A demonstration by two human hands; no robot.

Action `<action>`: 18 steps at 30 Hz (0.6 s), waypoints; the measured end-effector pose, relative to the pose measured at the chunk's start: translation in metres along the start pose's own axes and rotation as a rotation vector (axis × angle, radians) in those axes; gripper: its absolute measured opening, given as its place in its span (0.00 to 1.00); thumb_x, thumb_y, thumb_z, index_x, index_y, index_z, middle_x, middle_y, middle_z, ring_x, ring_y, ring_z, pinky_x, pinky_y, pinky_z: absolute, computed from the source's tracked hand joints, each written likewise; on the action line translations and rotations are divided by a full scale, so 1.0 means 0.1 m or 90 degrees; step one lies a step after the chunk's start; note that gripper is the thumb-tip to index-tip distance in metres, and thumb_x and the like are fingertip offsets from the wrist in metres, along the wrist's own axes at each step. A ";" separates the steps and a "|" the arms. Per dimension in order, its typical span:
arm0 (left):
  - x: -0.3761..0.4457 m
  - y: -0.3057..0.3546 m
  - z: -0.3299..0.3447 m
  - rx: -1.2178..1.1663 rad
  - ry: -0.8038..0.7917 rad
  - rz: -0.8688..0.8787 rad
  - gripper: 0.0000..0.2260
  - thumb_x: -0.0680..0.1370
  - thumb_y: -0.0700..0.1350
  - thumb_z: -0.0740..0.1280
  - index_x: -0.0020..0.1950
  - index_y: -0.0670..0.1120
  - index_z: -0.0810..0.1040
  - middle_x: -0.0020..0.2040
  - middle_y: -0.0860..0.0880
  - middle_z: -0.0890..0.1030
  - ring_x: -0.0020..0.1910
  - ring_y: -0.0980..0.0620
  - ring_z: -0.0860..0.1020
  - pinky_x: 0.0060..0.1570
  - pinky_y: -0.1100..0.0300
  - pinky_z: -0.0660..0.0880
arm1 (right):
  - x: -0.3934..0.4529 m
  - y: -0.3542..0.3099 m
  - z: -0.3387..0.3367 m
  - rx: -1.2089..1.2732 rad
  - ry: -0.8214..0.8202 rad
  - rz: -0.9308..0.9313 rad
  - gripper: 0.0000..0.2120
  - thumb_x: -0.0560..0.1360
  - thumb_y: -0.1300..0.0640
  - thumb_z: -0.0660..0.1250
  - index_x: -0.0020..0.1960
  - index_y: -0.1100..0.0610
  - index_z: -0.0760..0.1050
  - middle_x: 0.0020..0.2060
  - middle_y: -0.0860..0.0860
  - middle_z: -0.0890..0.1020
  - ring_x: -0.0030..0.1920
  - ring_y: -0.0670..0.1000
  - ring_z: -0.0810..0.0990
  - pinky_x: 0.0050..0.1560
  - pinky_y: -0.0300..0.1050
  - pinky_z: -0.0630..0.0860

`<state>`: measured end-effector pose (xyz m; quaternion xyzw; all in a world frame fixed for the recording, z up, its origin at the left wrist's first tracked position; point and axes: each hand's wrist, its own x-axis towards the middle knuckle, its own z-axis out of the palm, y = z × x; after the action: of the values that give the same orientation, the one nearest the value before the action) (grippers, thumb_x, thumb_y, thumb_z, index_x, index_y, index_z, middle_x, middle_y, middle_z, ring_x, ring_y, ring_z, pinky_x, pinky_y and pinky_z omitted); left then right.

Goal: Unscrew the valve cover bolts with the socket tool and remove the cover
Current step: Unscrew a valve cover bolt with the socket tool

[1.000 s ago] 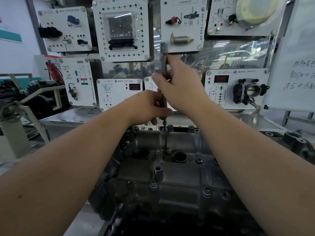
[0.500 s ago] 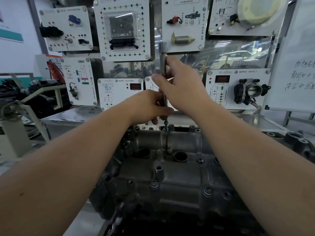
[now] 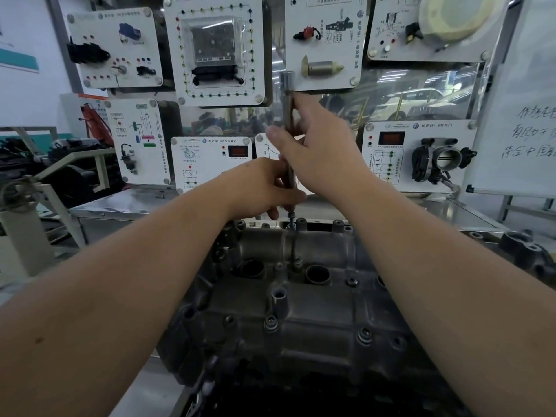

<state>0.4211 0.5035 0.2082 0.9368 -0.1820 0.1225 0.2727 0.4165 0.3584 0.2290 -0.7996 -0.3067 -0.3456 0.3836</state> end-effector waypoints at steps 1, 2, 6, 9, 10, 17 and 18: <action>0.01 -0.01 0.00 0.006 0.004 0.001 0.10 0.79 0.55 0.71 0.55 0.50 0.81 0.41 0.56 0.86 0.34 0.58 0.84 0.38 0.61 0.76 | 0.00 -0.01 0.00 -0.011 0.010 -0.010 0.12 0.82 0.49 0.65 0.62 0.53 0.76 0.43 0.48 0.83 0.41 0.46 0.82 0.44 0.46 0.78; 0.01 -0.01 0.00 0.011 0.006 0.001 0.11 0.79 0.56 0.71 0.55 0.51 0.81 0.40 0.57 0.86 0.34 0.58 0.84 0.39 0.60 0.77 | 0.01 -0.01 -0.01 -0.015 0.011 -0.009 0.09 0.82 0.50 0.65 0.57 0.55 0.77 0.43 0.49 0.83 0.42 0.47 0.82 0.45 0.47 0.79; 0.02 -0.02 0.01 0.020 0.000 -0.006 0.12 0.78 0.57 0.71 0.55 0.50 0.82 0.39 0.59 0.85 0.35 0.58 0.84 0.47 0.55 0.82 | 0.03 -0.01 -0.01 -0.009 -0.028 0.028 0.08 0.84 0.55 0.59 0.60 0.56 0.73 0.46 0.51 0.84 0.42 0.48 0.85 0.49 0.52 0.82; 0.01 0.01 0.01 -0.012 0.003 -0.005 0.09 0.81 0.55 0.69 0.54 0.51 0.82 0.41 0.58 0.86 0.35 0.57 0.84 0.46 0.56 0.80 | 0.02 -0.01 -0.01 0.011 -0.033 0.042 0.13 0.85 0.56 0.56 0.68 0.56 0.66 0.47 0.53 0.84 0.44 0.53 0.85 0.48 0.57 0.82; 0.00 0.01 0.01 -0.023 0.002 -0.006 0.08 0.81 0.53 0.68 0.55 0.51 0.82 0.42 0.57 0.86 0.35 0.56 0.85 0.47 0.55 0.80 | 0.01 -0.01 0.00 0.018 -0.032 0.045 0.13 0.85 0.56 0.56 0.68 0.56 0.65 0.48 0.54 0.84 0.44 0.54 0.85 0.48 0.58 0.82; 0.01 0.00 0.00 0.002 0.010 0.005 0.08 0.81 0.53 0.68 0.53 0.50 0.81 0.42 0.56 0.86 0.35 0.56 0.85 0.33 0.68 0.75 | 0.00 -0.02 -0.02 -0.022 0.002 0.009 0.12 0.83 0.50 0.63 0.54 0.59 0.78 0.44 0.53 0.83 0.43 0.51 0.83 0.48 0.52 0.79; 0.01 0.00 0.01 0.002 0.012 0.005 0.08 0.81 0.54 0.68 0.52 0.51 0.80 0.41 0.56 0.86 0.34 0.57 0.84 0.31 0.70 0.74 | 0.01 -0.01 -0.02 -0.022 0.001 0.019 0.12 0.83 0.51 0.64 0.51 0.60 0.79 0.42 0.52 0.84 0.43 0.51 0.83 0.48 0.52 0.80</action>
<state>0.4224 0.5031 0.2078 0.9353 -0.1826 0.1328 0.2726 0.4155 0.3572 0.2315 -0.8102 -0.2883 -0.3456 0.3754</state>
